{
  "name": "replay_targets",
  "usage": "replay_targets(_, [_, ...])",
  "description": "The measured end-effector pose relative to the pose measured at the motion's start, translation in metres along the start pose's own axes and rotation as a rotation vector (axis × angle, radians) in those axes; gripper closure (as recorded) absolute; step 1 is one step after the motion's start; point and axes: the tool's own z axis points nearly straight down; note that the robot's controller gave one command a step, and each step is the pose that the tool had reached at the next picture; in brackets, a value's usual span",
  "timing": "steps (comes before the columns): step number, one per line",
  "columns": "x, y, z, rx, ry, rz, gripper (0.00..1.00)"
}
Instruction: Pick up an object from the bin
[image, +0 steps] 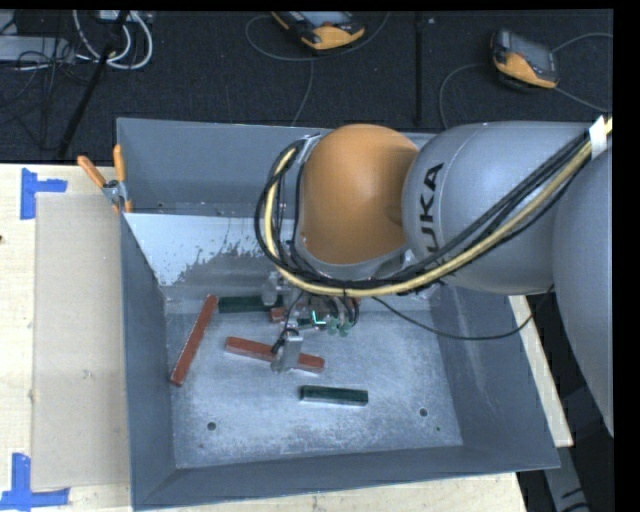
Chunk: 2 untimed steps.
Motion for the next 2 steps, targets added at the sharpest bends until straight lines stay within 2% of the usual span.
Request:
replay_targets(1, [-0.0308, -0.0194, 0.124, 0.001, -0.003, -0.629, 0.0])
replay_targets(2, [-0.0321, -0.0197, 0.1214, 0.0, -0.007, -0.624, 1.0])
